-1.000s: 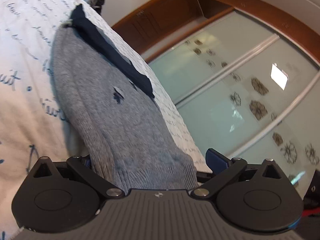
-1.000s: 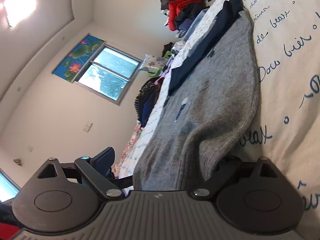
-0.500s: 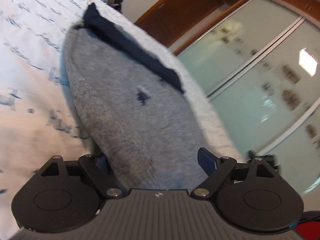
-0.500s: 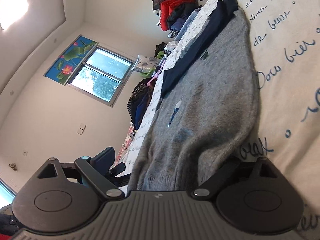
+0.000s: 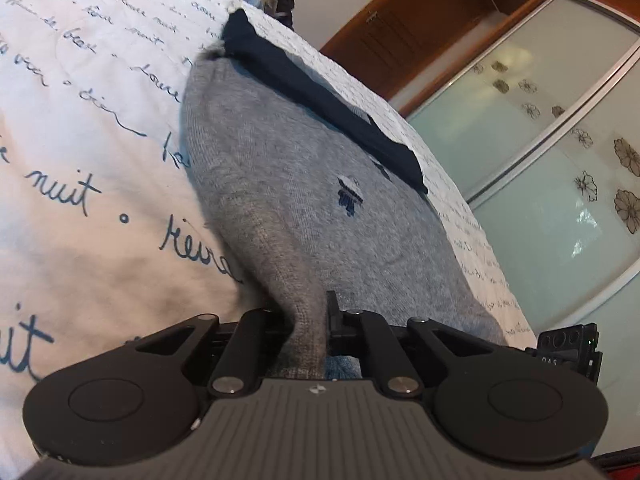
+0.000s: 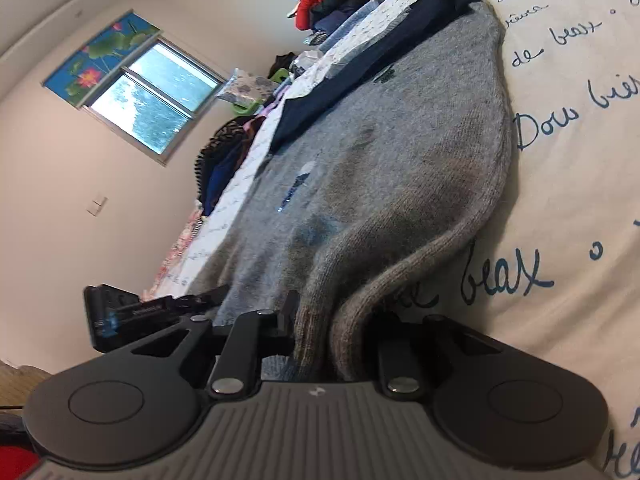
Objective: Fold small clothes
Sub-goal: 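Grasp the ribbed hem with the left gripper while the right gripper grasps it too, then lift the ribbed hem with both grippers and fold it toward the collar, then carry the held hem over and lay it onto the collar with both grippers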
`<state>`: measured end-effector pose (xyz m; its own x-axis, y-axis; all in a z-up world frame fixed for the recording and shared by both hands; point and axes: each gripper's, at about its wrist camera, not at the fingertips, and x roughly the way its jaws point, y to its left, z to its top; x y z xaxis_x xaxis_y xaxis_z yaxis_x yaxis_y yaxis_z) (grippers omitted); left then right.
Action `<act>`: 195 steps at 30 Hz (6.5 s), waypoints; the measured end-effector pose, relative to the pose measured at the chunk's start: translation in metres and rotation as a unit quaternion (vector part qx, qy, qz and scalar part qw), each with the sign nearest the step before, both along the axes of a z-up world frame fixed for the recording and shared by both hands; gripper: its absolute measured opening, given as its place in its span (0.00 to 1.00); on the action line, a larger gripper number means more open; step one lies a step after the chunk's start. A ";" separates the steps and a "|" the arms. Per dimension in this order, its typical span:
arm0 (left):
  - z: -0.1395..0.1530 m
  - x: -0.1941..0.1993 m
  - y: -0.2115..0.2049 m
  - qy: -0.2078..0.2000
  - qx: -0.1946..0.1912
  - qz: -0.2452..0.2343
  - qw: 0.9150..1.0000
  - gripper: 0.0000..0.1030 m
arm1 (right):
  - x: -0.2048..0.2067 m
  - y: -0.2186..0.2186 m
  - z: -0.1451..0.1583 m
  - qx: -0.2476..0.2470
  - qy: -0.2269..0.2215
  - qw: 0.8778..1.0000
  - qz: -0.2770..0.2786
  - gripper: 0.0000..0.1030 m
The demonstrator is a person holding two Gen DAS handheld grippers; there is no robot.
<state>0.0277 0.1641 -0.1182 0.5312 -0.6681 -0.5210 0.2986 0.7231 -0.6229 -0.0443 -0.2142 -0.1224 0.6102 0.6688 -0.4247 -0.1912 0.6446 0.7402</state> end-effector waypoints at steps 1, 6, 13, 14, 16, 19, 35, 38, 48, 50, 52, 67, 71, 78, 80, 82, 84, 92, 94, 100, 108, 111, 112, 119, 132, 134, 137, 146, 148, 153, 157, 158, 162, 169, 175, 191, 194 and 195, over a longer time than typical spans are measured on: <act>0.004 -0.003 -0.002 -0.011 0.012 0.001 1.000 0.08 | -0.001 0.003 0.003 -0.015 -0.003 1.000 -0.001 0.15; 0.018 -0.010 -0.015 -0.042 0.041 0.000 0.998 0.07 | -0.007 0.010 0.013 -0.052 -0.023 0.998 0.004 0.10; 0.043 -0.019 -0.019 -0.078 0.021 0.001 0.997 0.06 | -0.002 -0.007 0.033 0.033 -0.036 0.999 0.003 0.10; 0.047 -0.019 -0.021 -0.082 0.019 0.003 0.996 0.06 | -0.001 -0.009 0.036 0.039 -0.039 0.998 0.003 0.10; 0.053 -0.019 -0.023 -0.085 0.015 0.002 0.996 0.06 | 0.002 -0.010 0.040 0.033 -0.046 0.998 0.004 0.10; 0.054 -0.019 -0.027 -0.073 0.039 0.004 0.997 0.06 | 0.002 -0.013 0.039 0.029 -0.038 0.999 0.006 0.10; 0.012 -0.025 0.009 0.016 0.022 0.006 1.000 0.13 | -0.022 -0.031 0.000 0.057 0.015 0.998 0.002 0.12; 0.005 -0.033 0.020 0.028 -0.019 -0.010 0.999 0.20 | -0.032 -0.048 -0.012 0.125 0.028 0.992 0.000 0.16; -0.009 -0.049 0.041 0.039 -0.088 -0.007 0.995 0.28 | -0.060 -0.084 -0.047 0.257 0.043 0.964 -0.042 0.18; -0.010 -0.049 0.040 0.037 -0.092 -0.007 0.995 0.29 | -0.061 -0.085 -0.047 0.257 0.038 0.965 -0.046 0.18; -0.010 -0.051 0.041 0.035 -0.097 -0.005 0.995 0.33 | -0.061 -0.087 -0.048 0.258 0.040 0.964 -0.050 0.21; 0.002 -0.059 0.010 -0.001 -0.045 -0.037 0.998 0.53 | -0.062 -0.064 -0.010 0.051 0.011 0.997 -0.064 0.06; -0.002 -0.058 0.024 0.009 -0.049 -0.027 0.998 0.34 | -0.067 -0.068 -0.021 0.062 0.024 0.995 -0.070 0.06; 0.009 -0.068 0.023 -0.036 -0.012 -0.001 0.999 0.08 | -0.076 -0.053 -0.004 0.000 -0.002 0.997 -0.082 0.05; 0.021 -0.071 0.021 -0.058 -0.011 0.000 0.998 0.08 | -0.077 -0.048 0.010 -0.001 -0.020 0.997 -0.075 0.05; 0.034 -0.072 0.018 -0.078 -0.016 -0.002 0.997 0.08 | -0.077 -0.047 0.025 0.005 -0.044 0.997 -0.069 0.05; 0.046 -0.072 0.017 -0.094 -0.025 -0.004 0.995 0.08 | -0.075 -0.048 0.038 0.020 -0.062 0.996 -0.064 0.05; 0.086 -0.062 0.003 -0.155 -0.051 -0.002 0.987 0.08 | -0.054 -0.059 0.064 0.090 -0.097 0.989 -0.064 0.05; 0.095 -0.057 0.000 -0.167 -0.057 0.001 0.984 0.08 | -0.046 -0.060 0.070 0.098 -0.103 0.988 -0.062 0.05; 0.115 -0.037 -0.010 -0.187 -0.054 0.009 0.981 0.08 | -0.023 -0.063 0.094 0.086 -0.130 0.986 -0.057 0.05; 0.138 -0.006 -0.010 -0.199 -0.042 0.036 0.978 0.08 | 0.011 -0.068 0.119 0.079 -0.158 0.982 -0.059 0.05; 0.146 0.009 -0.008 -0.203 -0.037 0.047 0.977 0.08 | 0.027 -0.073 0.123 0.080 -0.163 0.981 -0.064 0.05; 0.149 0.013 -0.007 -0.204 -0.032 0.052 0.977 0.08 | 0.033 -0.075 0.123 0.081 -0.164 0.981 -0.066 0.05; 0.159 0.048 -0.007 -0.200 -0.013 0.078 0.977 0.08 | 0.069 -0.087 0.120 0.097 -0.164 0.978 -0.088 0.05; 0.169 0.107 -0.020 -0.200 0.026 0.103 0.974 0.08 | 0.121 -0.104 0.118 0.094 -0.162 0.975 -0.124 0.05; 0.171 0.116 -0.023 -0.201 0.030 0.102 0.974 0.08 | 0.130 -0.106 0.116 0.095 -0.160 0.974 -0.129 0.05; 0.171 0.129 -0.028 -0.196 0.039 0.103 0.974 0.08 | 0.142 -0.110 0.111 0.101 -0.154 0.974 -0.135 0.05; 0.158 0.157 -0.042 -0.179 0.081 0.111 0.974 0.08 | 0.164 -0.112 0.098 0.097 -0.140 0.976 -0.138 0.05; 0.155 0.162 -0.045 -0.176 0.091 0.113 0.974 0.08 | 0.169 -0.112 0.097 0.093 -0.137 0.976 -0.138 0.05; 0.152 0.174 -0.049 -0.174 0.105 0.115 0.972 0.08 | 0.179 -0.114 0.098 0.082 -0.135 0.977 -0.140 0.05; 0.154 0.181 -0.051 -0.177 0.115 0.114 0.971 0.08 | 0.186 -0.115 0.098 0.079 -0.135 0.977 -0.142 0.05; 0.154 0.182 -0.052 -0.178 0.117 0.114 0.970 0.08 | 0.187 -0.116 0.097 0.078 -0.135 0.978 -0.142 0.05; 0.154 0.187 -0.053 -0.176 0.122 0.115 0.970 0.08 | 0.195 -0.116 0.096 0.074 -0.130 0.978 -0.142 0.05; 0.149 0.198 -0.053 -0.166 0.133 0.122 0.969 0.09 | 0.204 -0.117 0.094 0.069 -0.127 0.979 -0.146 0.05; 0.145 0.206 -0.054 -0.160 0.140 0.126 0.969 0.09 | 0.206 -0.117 0.091 0.067 -0.124 0.979 -0.149 0.05; 0.137 0.239 -0.072 -0.161 0.170 0.115 0.965 0.09 | 0.229 -0.125 0.082 0.073 -0.107 0.978 -0.167 0.05; 0.134 0.248 -0.075 -0.155 0.175 0.115 0.965 0.09 | 0.237 -0.127 0.078 0.082 -0.099 0.977 -0.170 0.05; 0.133 0.252 -0.076 -0.153 0.177 0.117 0.965 0.09 | 0.240 -0.128 0.077 0.084 -0.097 0.977 -0.171 0.05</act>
<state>0.2793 0.0878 0.0146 0.8104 -0.3201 -0.4907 0.2324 0.9445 -0.2323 0.1955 -0.3418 -0.0459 0.8682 0.4616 -0.1819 -0.1321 0.5684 0.8121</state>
